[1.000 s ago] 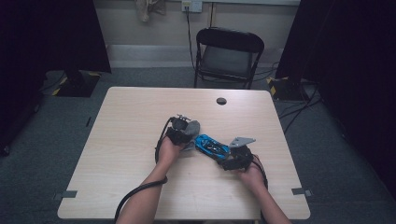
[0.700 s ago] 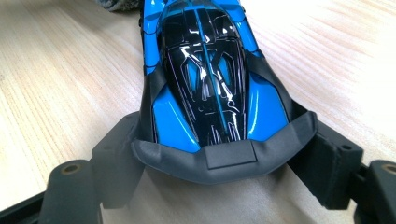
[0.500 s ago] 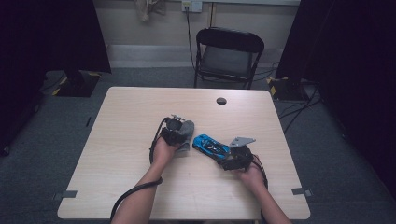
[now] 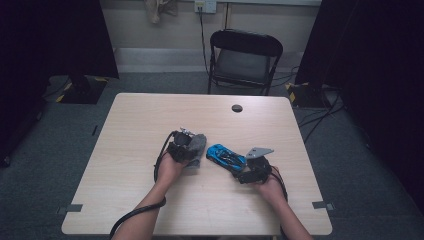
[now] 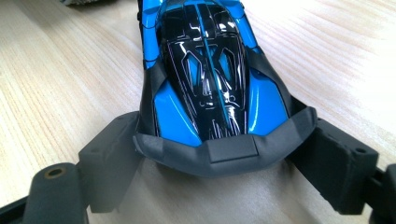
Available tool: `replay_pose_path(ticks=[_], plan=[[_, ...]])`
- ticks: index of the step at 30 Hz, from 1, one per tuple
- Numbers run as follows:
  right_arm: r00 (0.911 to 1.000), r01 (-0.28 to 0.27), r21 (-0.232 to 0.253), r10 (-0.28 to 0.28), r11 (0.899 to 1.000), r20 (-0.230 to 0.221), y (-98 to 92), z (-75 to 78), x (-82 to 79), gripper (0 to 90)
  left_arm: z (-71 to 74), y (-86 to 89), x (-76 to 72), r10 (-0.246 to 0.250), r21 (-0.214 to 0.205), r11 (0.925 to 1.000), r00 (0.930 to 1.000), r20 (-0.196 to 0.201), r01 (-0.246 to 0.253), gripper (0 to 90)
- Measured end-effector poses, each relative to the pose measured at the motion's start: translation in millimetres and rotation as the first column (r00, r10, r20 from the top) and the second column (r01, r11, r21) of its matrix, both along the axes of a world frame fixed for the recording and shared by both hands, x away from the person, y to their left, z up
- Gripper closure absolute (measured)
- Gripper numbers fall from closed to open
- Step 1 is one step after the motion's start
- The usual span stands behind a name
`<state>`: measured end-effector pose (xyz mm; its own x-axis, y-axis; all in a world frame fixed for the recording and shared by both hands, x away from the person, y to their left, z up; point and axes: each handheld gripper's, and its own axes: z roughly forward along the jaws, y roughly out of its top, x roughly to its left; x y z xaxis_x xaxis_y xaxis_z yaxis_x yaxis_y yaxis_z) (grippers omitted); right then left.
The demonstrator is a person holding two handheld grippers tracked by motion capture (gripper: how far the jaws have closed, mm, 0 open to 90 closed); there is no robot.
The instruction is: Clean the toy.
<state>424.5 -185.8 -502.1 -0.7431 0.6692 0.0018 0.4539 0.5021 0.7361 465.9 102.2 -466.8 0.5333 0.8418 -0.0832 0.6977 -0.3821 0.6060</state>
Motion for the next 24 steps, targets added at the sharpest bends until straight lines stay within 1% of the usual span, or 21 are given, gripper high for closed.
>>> replay_pose_path(ticks=[1, 3, 6, 7, 9, 10, 11, 12, 13, 14, 16, 17, 19, 20, 21, 22, 23, 24], plan=[[1.0, 0.005, -0.002, -0.005, 1.0, 0.0, -0.3, 0.0, 0.0, 15.9, 1.0, -0.7, -0.7, 0.0, 0.001, 1.0, 1.0, 0.006, 0.0, 71.6], [1.0, 0.007, -0.014, -0.007, 1.0, 0.001, -0.8, 0.8, -0.1, 15.0, 4.0, -1.9, -1.8, -0.015, -0.003, 0.9999, 0.9999, 0.005, 0.015, 71.6], [0.9998, 0.014, -0.047, -0.014, 0.999, 0.013, -1.3, 4.5, -1.1, 14.0, 7.3, -3.8, -3.3, -0.022, 0.0, 0.9997, 0.9996, 0.017, 0.022, 71.5], [0.9999, 0.003, -0.039, -0.002, 0.999, 0.011, -1.8, 6.9, -1.2, 14.0, 9.2, -3.9, -3.7, -0.03, 0.001, 0.9996, 0.9994, 0.018, 0.03, 71.5], [0.9997, 0.005, -0.034, -0.005, 0.999, 0.024, -3.6, 13.9, -2.0, 14.1, 11.9, -4.3, -5.9, -0.033, -0.008, 0.9994, 0.9991, 0.025, 0.034, 71.4], [0.9997, 0.007, -0.018, -0.007, 1.0, 0.021, -5.2, 18.0, -2.0, 14.7, 13.6, -4.3, -7.4, -0.041, -0.006, 0.9991, 0.9989, 0.023, 0.041, 71.4], [0.9998, 0.014, 0.006, -0.014, 1.0, 0.013, -7.4, 22.3, -1.5, 15.2, 13.9, -5.1, -9.3, -0.043, -0.011, 0.999, 0.9986, 0.032, 0.043, 71.3], [0.9998, 0.021, 0.03, -0.021, 0.999, 0.004, -9.7, 26.4, -0.5, 15.2, 15.0, -5.2, -11.4, -0.052, -0.005, 0.9986, 0.9981, 0.032, 0.052, 71.3], [0.9997, 0.025, 0.054, -0.025, 0.998, -0.002, -11.4, 30.5, 0.4, 15.8, 15.1, -6.5, -13.9, -0.047, -0.003, 0.9989, 0.998, 0.043, 0.047, 71.2], [0.9997, 0.025, 0.073, -0.026, 0.997, 0.001, -12.5, 34.5, 1.2, 16.9, 15.5, -7.2, -16.2, -0.055, -0.005, 0.9984, 0.9975, 0.043, 0.056, 71.2], [0.9993, 0.031, 0.076, -0.032, 0.997, 0.018, -12.2, 42.5, 2.9, 19.1, 15.6, -8.0, -20.7, -0.073, -0.007, 0.9973, 0.9965, 0.041, 0.073, 71.2], [0.9992, 0.031, 0.08, -0.033, 0.996, 0.023, -11.3, 45.9, 3.9, 21.8, 14.7, -8.8, -24.1, -0.073, -0.014, 0.9972, 0.9962, 0.047, 0.074, 71.2], [0.9993, 0.027, 0.09, -0.03, 0.996, 0.024, -8.1, 50.5, 5.9, 24.7, 13.8, -9.1, -29.2, -0.086, -0.014, 0.9961, 0.9952, 0.045, 0.087, 71.2], [0.9992, 0.023, 0.086, -0.026, 0.996, 0.03, -4.9, 51.8, 7.0, 27.5, 13.8, -9.1, -32.6, -0.097, -0.006, 0.9952, 0.9944, 0.042, 0.097, 71.1], [0.9996, 0.013, 0.084, -0.016, 0.996, 0.025, -1.6, 51.8, 8.2, 32.8, 12.9, -9.5, -35.4, -0.1, -0.016, 0.9947, 0.9938, 0.047, 0.101, 71.1], [0.9998, -0.001, 0.087, -0.001, 0.996, 0.021, 1.1, 50.8, 9.4, 35.0, 13.1, -9.3, -37.6, -0.107, -0.012, 0.9941, 0.9932, 0.046, 0.108, 71.1], [0.9998, -0.006, 0.084, 0.004, 0.996, 0.018, 3.3, 49.7, 10.1, 35.5, 13.7, -8.8, -40.6, -0.12, -0.011, 0.9926, 0.9918, 0.044, 0.121, 71.1], [0.9999, -0.003, 0.076, 0.002, 0.997, 0.015, 6.0, 47.8, 11.2, 35.4, 13.5, -9.0, -43.0, -0.119, -0.012, 0.9927, 0.9915, 0.051, 0.12, 71.1]])
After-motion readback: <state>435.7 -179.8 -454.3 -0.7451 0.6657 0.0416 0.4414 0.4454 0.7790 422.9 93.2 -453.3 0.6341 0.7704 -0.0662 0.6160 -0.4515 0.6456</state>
